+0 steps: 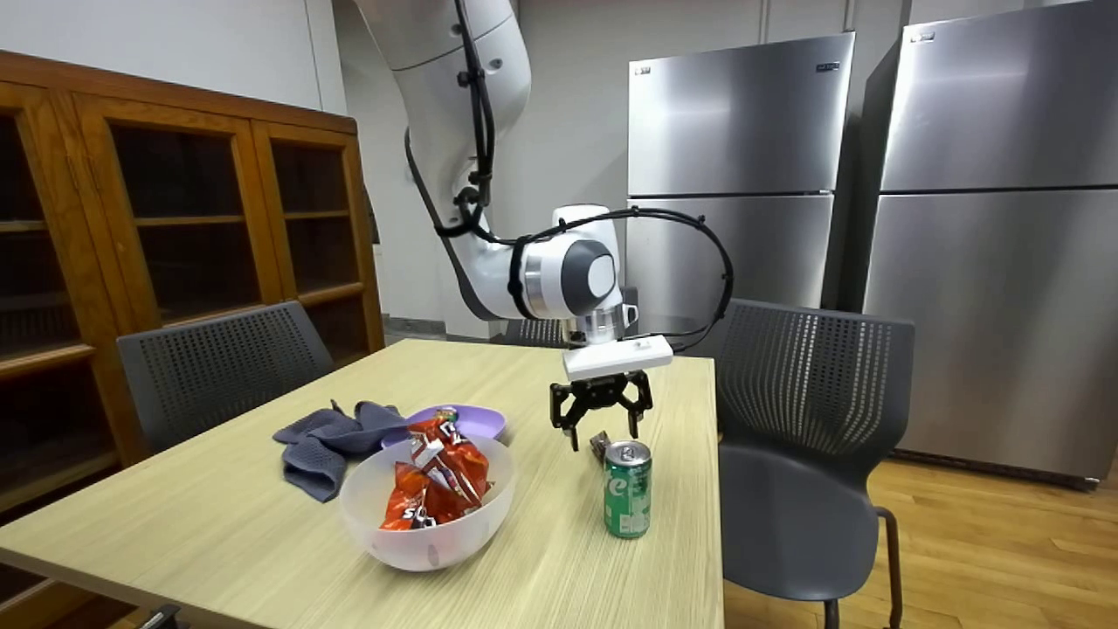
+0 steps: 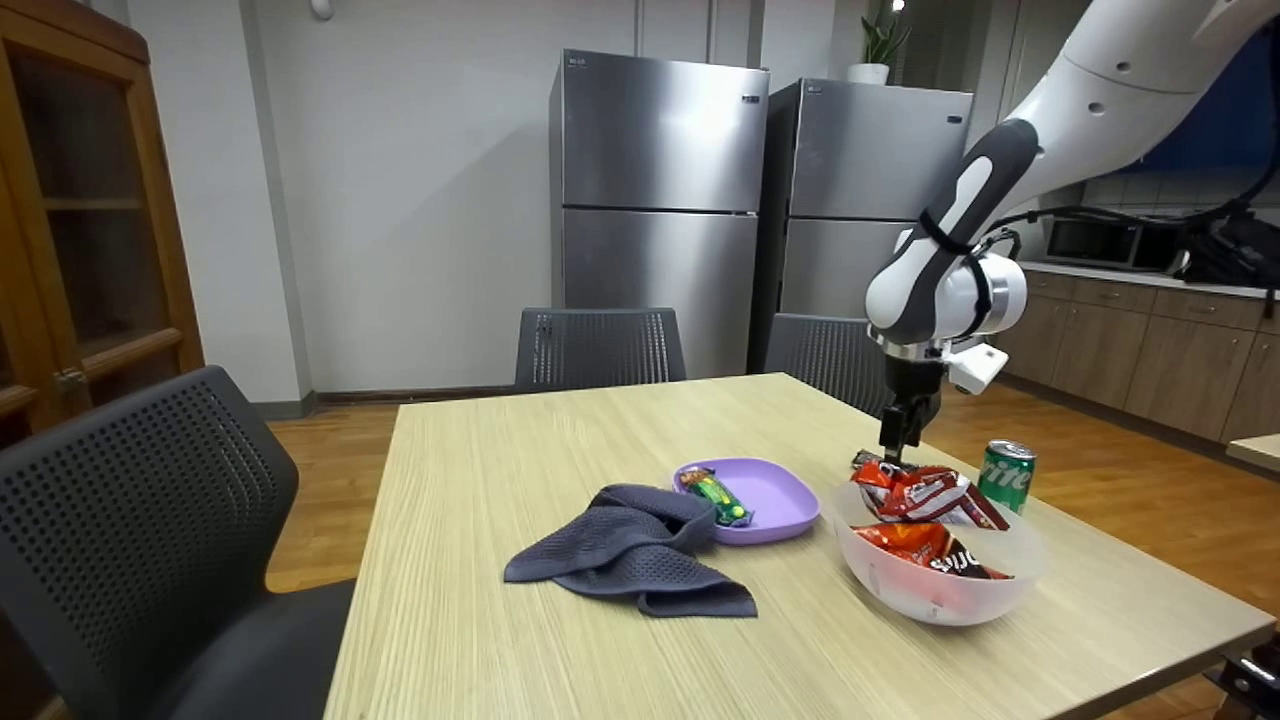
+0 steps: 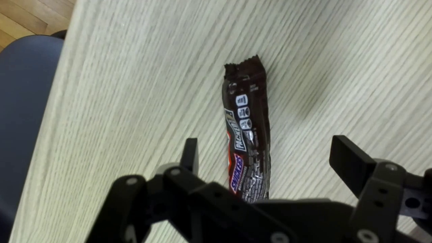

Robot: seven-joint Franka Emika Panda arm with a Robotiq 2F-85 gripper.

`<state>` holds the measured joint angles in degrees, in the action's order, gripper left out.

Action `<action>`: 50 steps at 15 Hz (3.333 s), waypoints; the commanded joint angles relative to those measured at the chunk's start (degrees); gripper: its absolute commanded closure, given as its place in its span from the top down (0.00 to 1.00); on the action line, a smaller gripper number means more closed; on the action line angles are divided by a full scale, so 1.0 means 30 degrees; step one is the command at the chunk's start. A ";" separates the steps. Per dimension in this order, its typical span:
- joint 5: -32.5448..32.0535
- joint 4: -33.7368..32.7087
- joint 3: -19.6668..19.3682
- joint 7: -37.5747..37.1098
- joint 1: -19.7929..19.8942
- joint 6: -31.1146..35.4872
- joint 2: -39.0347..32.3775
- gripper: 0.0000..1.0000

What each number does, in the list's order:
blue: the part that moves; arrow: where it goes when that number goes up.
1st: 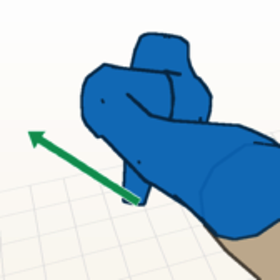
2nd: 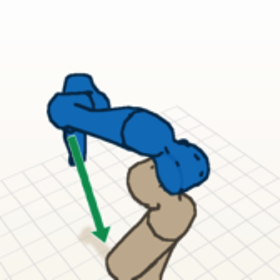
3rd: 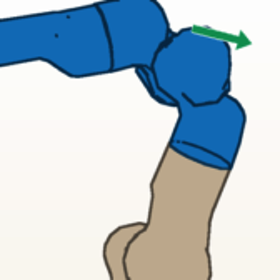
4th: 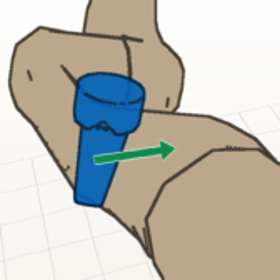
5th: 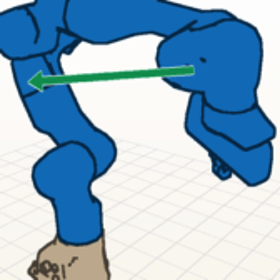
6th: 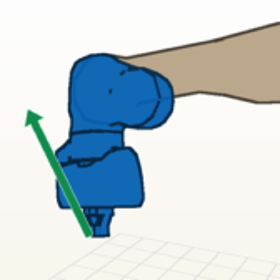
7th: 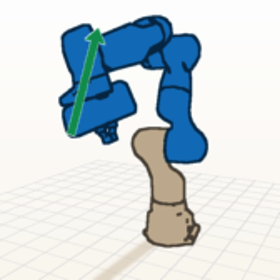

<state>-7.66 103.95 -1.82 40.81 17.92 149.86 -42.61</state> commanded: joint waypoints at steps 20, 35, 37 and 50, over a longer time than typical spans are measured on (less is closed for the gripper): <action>0.0004 -0.1901 0.0299 -0.0047 0.0262 -0.0865 -0.1195 0.03; 0.2289 -0.1524 0.0542 -0.1704 -0.0221 -0.6459 0.1903 0.03; 0.2635 -0.1460 0.0635 -0.2534 -0.0568 -0.6848 0.2157 0.03; 0.5694 -0.0813 0.2164 -0.6267 -0.2186 -0.6409 0.2712 0.03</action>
<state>7.49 99.00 3.92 24.81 12.05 130.24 -37.06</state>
